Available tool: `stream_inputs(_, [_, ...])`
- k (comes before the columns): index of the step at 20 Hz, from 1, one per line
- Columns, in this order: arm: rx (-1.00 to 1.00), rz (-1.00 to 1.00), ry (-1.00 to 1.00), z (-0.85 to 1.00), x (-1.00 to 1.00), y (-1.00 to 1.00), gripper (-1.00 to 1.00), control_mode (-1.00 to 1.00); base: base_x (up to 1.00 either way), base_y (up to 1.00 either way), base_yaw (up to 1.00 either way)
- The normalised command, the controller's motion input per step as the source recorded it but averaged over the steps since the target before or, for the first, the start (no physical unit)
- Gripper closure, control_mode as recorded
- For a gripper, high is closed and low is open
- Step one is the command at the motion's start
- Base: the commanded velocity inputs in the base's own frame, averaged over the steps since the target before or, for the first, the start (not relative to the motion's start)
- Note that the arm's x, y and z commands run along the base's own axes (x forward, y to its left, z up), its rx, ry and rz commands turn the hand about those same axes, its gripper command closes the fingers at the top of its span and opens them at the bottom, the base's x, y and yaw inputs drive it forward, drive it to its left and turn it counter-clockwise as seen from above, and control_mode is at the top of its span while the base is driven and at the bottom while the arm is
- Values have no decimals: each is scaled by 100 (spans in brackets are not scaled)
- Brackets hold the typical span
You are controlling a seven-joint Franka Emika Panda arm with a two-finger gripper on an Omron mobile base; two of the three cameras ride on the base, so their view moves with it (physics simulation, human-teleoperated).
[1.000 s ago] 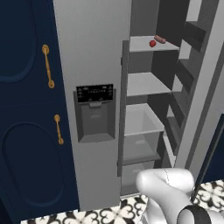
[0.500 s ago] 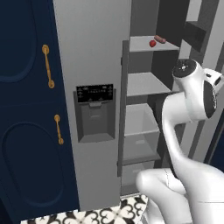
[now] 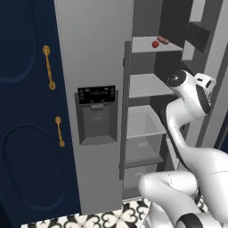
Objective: Take the strawberry from the fridge and place it on top of the pancake, located on the dining counter.
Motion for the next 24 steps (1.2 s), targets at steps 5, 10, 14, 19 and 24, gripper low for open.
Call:
stream_inputs(5, [-4,0,1,-20,28,-36,-100,-100,0,0,0])
stream_inputs(10, [-2,0,0,-17,8,-62,-100,-100,0,0,0])
stream_inputs(14, [0,0,0,-2,3,-84,-100,-100,0,0,0])
stream_inputs(19, [0,0,0,0,-1,-77,-100,-100,0,0,0])
stream_inputs(24, [0,0,-4,0,-22,-2,-100,-100,0,0,0])
